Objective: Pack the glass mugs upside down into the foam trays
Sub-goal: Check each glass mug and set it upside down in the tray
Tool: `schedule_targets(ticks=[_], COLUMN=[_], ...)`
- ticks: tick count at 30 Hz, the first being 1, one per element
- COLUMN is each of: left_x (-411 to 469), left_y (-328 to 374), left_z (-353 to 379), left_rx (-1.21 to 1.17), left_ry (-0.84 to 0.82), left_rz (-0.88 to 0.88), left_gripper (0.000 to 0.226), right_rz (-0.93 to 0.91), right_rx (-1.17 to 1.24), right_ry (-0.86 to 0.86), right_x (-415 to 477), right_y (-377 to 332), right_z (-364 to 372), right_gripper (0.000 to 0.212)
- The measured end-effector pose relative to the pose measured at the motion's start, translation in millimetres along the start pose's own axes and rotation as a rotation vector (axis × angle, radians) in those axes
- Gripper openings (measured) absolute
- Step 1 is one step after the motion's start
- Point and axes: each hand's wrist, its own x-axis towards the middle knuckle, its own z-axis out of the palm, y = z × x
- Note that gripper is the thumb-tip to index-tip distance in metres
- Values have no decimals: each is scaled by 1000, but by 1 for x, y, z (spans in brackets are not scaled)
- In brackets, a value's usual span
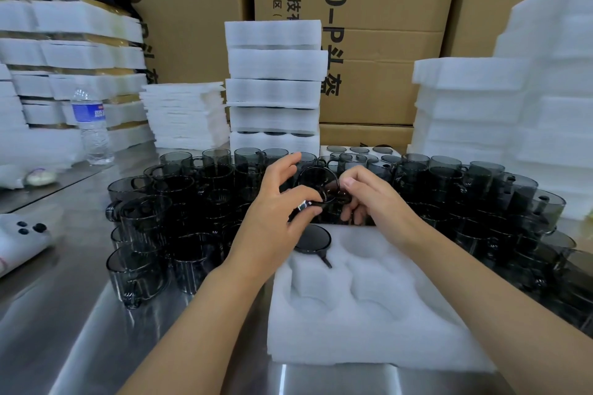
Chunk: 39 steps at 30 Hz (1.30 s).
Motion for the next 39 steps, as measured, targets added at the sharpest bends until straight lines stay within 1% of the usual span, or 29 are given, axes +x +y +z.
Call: schedule_targets(ticks=[4, 7, 8, 11, 14, 15, 17, 19, 21, 23, 26, 29, 30, 33, 34, 36, 39], left_x=[1, 0, 0, -1, -1, -1, 1, 3, 4, 4, 4, 3, 3, 2, 2, 1, 1], left_y=[-1, -2, -2, -2, 0, 0, 0, 0, 1, 3, 5, 8, 8, 9, 9, 8, 8], left_z=[0, 0, -1, -1, 0, 1, 0, -1, -2, -2, -1, 2, 2, 3, 4, 4, 4], left_rx=[9, 59, 67, 21, -61, -91, -152, -238, -307, -319, -315, -407, -439, -500, -517, -495, -421], left_ry=[-6, 5, 12, 26, 35, 52, 71, 54, 22, -7, -22, -55, -74, -168, -212, -309, -386], left_rz=[-25, -20, -18, -44, -148, -187, -271, -343, -365, -356, -349, -367, -371, -365, -366, -367, -364], left_gripper=[12, 14, 14, 21, 42, 45, 43, 37, 35, 36, 40, 47, 50, 58, 61, 62, 57], right_rz=[-24, -20, -20, -37, -48, -49, -63, -71, -82, -85, -49, -38, -40, -28, -12, 34, 114], right_rx=[146, 152, 149, 152, 118, 96, 54, 22, 13, 18, 46, 37, 22, -31, -29, -33, -35], right_ry=[-3, -26, -25, -8, 14, 17, 22, 40, 54, 64, 118, 179, 165, 103, 77, -3, -132], right_x=[1, 0, -1, -2, -3, -3, -4, -4, -5, -5, -5, -5, -5, -7, -8, -8, -10], right_y=[-1, 3, 3, 1, -1, -2, 0, 2, 1, -1, -2, -4, -5, -9, -9, -9, -8], right_z=[-2, -3, -3, -3, -2, -2, -1, 0, 0, 0, 2, 3, 2, -4, -6, -12, -18], right_gripper=[25, 37, 38, 33, 20, 17, 21, 22, 20, 21, 30, 45, 48, 34, 34, 38, 32])
